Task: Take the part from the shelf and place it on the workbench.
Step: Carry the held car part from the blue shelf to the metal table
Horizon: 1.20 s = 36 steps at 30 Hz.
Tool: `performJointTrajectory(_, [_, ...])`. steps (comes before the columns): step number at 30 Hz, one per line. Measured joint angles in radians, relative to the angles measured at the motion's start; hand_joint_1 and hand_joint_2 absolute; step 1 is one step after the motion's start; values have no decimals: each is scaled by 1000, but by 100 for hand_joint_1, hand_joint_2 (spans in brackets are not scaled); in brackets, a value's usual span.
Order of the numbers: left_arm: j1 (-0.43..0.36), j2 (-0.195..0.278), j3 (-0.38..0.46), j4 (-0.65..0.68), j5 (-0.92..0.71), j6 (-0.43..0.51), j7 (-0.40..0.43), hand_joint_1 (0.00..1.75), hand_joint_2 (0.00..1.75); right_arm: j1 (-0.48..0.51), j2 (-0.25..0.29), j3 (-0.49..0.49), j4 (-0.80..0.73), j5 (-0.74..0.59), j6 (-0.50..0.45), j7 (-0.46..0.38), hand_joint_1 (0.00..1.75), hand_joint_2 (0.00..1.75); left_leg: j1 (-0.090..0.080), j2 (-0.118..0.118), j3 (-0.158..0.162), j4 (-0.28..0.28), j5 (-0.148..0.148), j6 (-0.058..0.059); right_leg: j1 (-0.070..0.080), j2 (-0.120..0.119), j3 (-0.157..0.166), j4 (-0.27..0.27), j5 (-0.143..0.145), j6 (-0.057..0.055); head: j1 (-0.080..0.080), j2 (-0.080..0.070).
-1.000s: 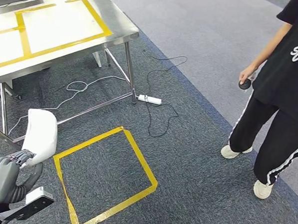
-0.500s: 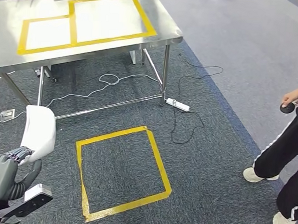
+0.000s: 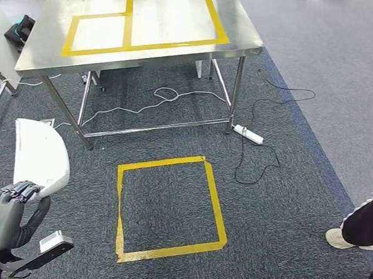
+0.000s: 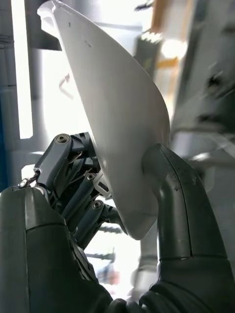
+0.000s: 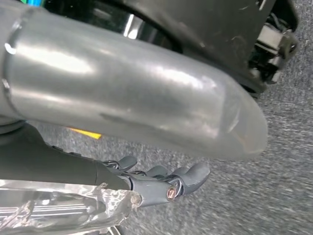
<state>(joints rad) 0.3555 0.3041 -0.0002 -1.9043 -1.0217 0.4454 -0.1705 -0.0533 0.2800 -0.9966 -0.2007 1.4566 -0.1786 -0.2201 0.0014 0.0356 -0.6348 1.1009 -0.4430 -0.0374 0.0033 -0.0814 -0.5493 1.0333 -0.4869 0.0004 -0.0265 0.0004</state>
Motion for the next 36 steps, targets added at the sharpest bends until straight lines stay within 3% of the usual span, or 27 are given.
performJointTrajectory(2, [2, 15, -1, 0, -55, 42, 19, 150, 175, -1, 0, 3, 0, 1, 2, -1, 0, 0, -8, 39, 44, -84, 19, 10, 6, -19, 3, 1, -6, 9, 0, 0])
performJointTrajectory(3, [4, 20, -2, 0, -66, 51, 24, 150, 175, -1, 0, 4, 0, 1, 2, -1, 0, 0, -12, 41, 49, -98, 18, 15, 9, -31, 6, 1, -8, 14, 0, 0])
performJointTrajectory(5, [13, 27, -2, 0, -75, 57, 29, 150, 175, -3, 0, 7, 0, 2, 3, -2, 0, 0, -8, 14, 48, -104, 21, 26, 10, -44, 13, -2, -13, 24, 1, 0])
performJointTrajectory(7, [16, 33, -3, 0, -86, 60, 33, 150, 175, -6, 0, 8, 1, 2, 3, -3, 0, 0, 0, -12, 50, -110, 25, 35, 7, 1, -2, 41, -43, 37, 7, 0])
performJointTrajectory(9, [16, 39, -4, 1, -114, 73, 46, 150, 175, -5, 0, 9, 2, 2, 4, -3, 0, 0, 3, -38, 49, -111, 27, 41, 4, 61, -59, 163, -101, 45, 14, 0])
performJointTrajectory(11, [17, 50, -5, 3, -160, 97, 67, 150, 175, -3, 0, 11, 3, 2, 6, -3, 0, 0, 4, -66, 48, -110, 28, 43, 3, 76, -118, 271, -134, 46, 15, 0])
performJointTrajectory(12, [17, 59, -6, 4, -185, 111, 79, 150, 175, -2, 0, 12, 3, 2, 7, -2, 0, 0, 4, -81, 48, -110, 28, 43, 3, 78, -125, 277, -123, 46, 15, 0])
performJointTrajectory(14, [17, 76, -6, 5, -236, 142, 98, 150, 175, -2, 0, 13, 3, 2, 10, -2, 0, 0, 5, -112, 49, -110, 30, 41, 1, 92, -87, 181, -53, 42, 15, 0])
performJointTrajectory(16, [15, 92, -5, 5, -273, 168, 110, 150, 175, -4, 0, 14, 4, 2, 14, -2, 0, 0, 4, -139, 47, -107, 32, 33, -5, 140, -31, 51, -2, 38, 14, 0])
performJointTrajectory(18, [9, 106, -5, 6, -289, 179, 115, 150, 175, -7, 0, 15, 5, 1, 17, -1, 0, 0, 5, -163, 40, -108, 37, 21, -8, 166, -7, -1, 5, 31, 13, 0])
performJointTrajectory(20, [4, 116, -6, 10, -296, 177, 119, 150, 175, -10, 0, 15, 5, -2, 18, 0, 0, 0, 9, -177, 32, -110, 44, 7, -7, 144, -1, -7, 9, 18, 14, 0])
performJointTrajectory(22, [-6, 125, -10, 16, -299, 175, 122, 150, 175, -12, 0, 15, 5, -5, 18, -2, 0, 0, 6, -129, 11, -72, 23, -3, -9, 118, 2, -12, 16, 5, 8, 0])
performJointTrajectory(24, [-21, 130, -16, 21, -299, 175, 123, 150, 175, -12, 0, 15, 6, -6, 19, -3, 0, 0, 4, -64, -42, 37, -40, -12, -9, 90, 1, -14, 16, -3, 1, 0])
performJointTrajectory(26, [-28, 132, -22, 27, -299, 175, 123, 150, 175, -9, 0, 15, 6, -7, 18, -3, 0, 0, 8, -48, -97, 151, -87, -18, -7, 61, -1, -14, 15, -6, 0, 0])
performJointTrajectory(27, [-28, 133, -24, 30, -299, 175, 124, 150, 175, -9, -1, 15, 6, -7, 18, -3, 0, 0, 10, -47, -104, 169, -85, -20, -7, 47, -1, -14, 14, -6, 0, 0])
performJointTrajectory(29, [-29, 136, -28, 35, -299, 175, 124, 150, 175, -10, -1, 15, 6, -7, 19, -3, 0, 0, 12, -33, -61, 93, -33, -21, -8, 20, 2, -14, 10, -2, 0, 0])
performJointTrajectory(31, [-33, 140, -30, 38, -298, 174, 125, 150, 175, -11, -1, 15, 6, -8, 18, -3, 0, 0, 9, 17, 12, -38, 17, -17, -3, -2, 7, -12, 3, 7, -2, 0])
performJointTrajectory(33, [-40, 143, -32, 40, -296, 172, 126, 150, 175, -12, -1, 15, 6, -8, 18, -4, 0, 0, 4, 42, 44, -100, 26, -3, 6, -23, 11, -13, -5, 18, -1, 0])
performJointTrajectory(35, [-42, 145, -35, 43, -292, 170, 127, 150, 175, -14, -1, 15, 6, -12, 19, -7, 0, 0, 4, 17, 43, -105, 23, 14, 7, -41, 19, -18, -12, 27, 2, 0])
performJointTrajectory(36, [-42, 146, -36, 44, -288, 167, 127, 150, 175, -15, -1, 15, 6, -16, 20, -9, 0, 0, 6, 7, 44, -107, 24, 21, 5, -30, 21, -13, -20, 33, 4, 0])
